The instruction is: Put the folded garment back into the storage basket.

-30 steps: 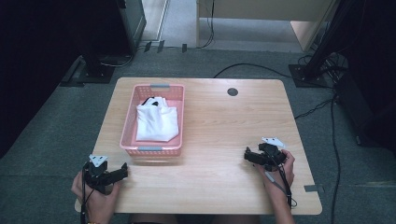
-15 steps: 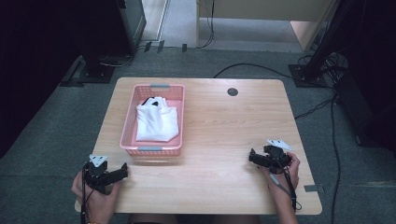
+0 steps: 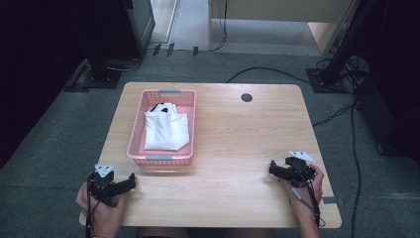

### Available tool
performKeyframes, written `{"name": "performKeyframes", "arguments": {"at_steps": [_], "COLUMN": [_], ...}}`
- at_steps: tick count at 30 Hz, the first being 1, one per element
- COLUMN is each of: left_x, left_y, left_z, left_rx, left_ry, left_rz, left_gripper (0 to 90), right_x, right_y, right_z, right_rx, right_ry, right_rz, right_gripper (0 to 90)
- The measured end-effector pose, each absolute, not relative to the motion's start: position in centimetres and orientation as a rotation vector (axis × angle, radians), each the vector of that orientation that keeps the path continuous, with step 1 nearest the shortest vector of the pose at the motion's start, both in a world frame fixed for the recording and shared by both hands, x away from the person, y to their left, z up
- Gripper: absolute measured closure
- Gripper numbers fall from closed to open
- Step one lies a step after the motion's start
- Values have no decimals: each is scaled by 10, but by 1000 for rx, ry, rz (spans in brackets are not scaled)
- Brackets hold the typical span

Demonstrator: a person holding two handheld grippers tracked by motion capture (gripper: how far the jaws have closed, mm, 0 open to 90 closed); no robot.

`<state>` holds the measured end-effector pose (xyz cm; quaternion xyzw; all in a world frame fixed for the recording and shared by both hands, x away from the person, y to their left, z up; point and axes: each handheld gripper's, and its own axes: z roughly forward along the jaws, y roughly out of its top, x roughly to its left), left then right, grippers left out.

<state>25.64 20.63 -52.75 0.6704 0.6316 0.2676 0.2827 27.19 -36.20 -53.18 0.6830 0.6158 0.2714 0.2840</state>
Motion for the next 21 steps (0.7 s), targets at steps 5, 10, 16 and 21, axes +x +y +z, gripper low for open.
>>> {"name": "performKeyframes", "arguments": {"at_steps": [5,10,16,21], "left_x": [256,256,256,256], "left_y": [206,206,206,206], "left_z": [-527,-527,-527,-528], "left_rx": [1795,1795,1795,1795], "left_ry": [1691,1691,1691,1691], "left_rz": [717,716,717,717], "left_gripper": [0,0,0,0], "right_x": [269,266,263,259], "right_y": [-367,-370,-375,-380], "right_z": [-532,-532,-532,-532], "right_rx": [1836,1837,1840,1842], "right_ry": [1638,1636,1632,1627], "right_rz": [724,720,720,718], "right_gripper": [0,0,0,0]}}
